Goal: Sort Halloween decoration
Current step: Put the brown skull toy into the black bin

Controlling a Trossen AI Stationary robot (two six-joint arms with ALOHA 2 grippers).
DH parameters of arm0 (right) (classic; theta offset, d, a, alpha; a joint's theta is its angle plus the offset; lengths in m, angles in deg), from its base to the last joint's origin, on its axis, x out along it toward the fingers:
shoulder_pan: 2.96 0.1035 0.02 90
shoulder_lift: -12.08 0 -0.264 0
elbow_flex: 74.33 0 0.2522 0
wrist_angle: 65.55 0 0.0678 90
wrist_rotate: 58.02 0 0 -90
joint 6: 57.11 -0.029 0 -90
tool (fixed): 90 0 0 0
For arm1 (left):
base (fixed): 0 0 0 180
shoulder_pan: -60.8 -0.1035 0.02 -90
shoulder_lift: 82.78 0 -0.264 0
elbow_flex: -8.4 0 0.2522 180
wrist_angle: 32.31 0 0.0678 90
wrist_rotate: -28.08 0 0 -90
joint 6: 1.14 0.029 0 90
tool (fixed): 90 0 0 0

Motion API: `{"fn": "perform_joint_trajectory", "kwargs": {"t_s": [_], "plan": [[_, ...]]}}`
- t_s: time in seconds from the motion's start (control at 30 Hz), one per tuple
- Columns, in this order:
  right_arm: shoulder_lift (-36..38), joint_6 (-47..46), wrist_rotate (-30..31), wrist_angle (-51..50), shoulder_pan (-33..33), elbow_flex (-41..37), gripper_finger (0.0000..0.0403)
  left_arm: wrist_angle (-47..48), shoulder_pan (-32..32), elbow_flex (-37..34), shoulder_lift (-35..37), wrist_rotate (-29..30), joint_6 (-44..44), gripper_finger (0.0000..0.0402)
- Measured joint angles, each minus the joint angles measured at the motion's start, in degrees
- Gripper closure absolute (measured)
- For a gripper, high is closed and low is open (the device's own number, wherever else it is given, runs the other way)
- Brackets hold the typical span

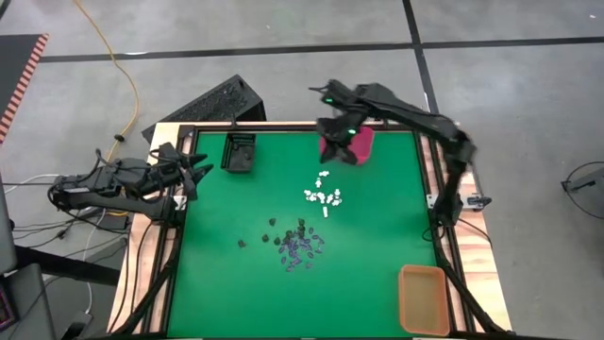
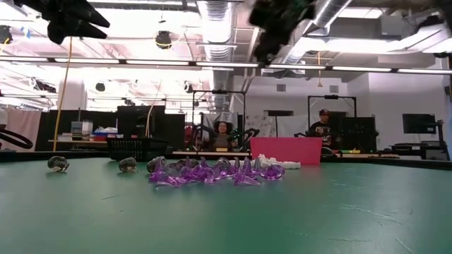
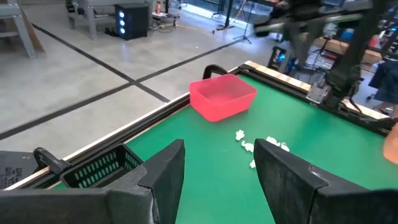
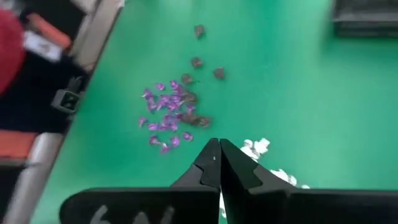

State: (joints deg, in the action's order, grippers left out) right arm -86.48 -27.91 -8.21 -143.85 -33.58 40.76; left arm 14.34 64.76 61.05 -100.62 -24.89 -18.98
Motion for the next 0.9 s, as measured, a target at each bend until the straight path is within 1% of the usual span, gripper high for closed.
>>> {"fn": "perform_joint_trajectory", "kwargs": {"t_s": [0.13, 0.27, 0.37, 0.43, 0.53, 0.67, 0.77, 0.9], "plan": [[14.4, -9.5, 9.4, 17.8, 1.1, -17.9, 0.0372, -0.7, 0.0, 0.0, 0.0, 1.3, 0.0, 0.0219], [26.7, -18.4, 16.1, 32.0, 4.3, -33.8, 0.0366, -0.7, 0.0, 0.0, 0.0, 1.3, -0.4, 0.0219], [32.7, -25.1, 20.8, 42.3, 7.8, -44.9, 0.0366, -0.7, 0.0, 0.0, -0.2, 1.3, -0.9, 0.0219], [35.2, -29.8, 22.5, 49.4, 10.8, -51.3, 0.0366, -0.7, 0.0, 0.0, -0.3, 1.3, -1.3, 0.0219], [36.5, -35.2, 23.7, 57.2, 15.4, -58.5, 0.0365, -0.6, 0.0, 0.0, -0.6, 1.3, -1.8, 0.0219], [34.9, -38.2, 24.3, 63.5, 20.9, -64.2, 0.0365, -1.0, 0.0, -0.8, -1.0, 1.4, -2.0, 0.0219], [30.2, -38.0, 26.5, 68.6, 24.9, -66.4, 0.0365, -1.3, 0.0, -2.0, -1.7, 1.4, -3.1, 0.0219], [21.7, -34.8, 26.6, 75.5, 28.5, -65.6, 0.0365, -3.8, 0.0, -4.7, -2.0, 1.2, -5.4, 0.0219]]}}
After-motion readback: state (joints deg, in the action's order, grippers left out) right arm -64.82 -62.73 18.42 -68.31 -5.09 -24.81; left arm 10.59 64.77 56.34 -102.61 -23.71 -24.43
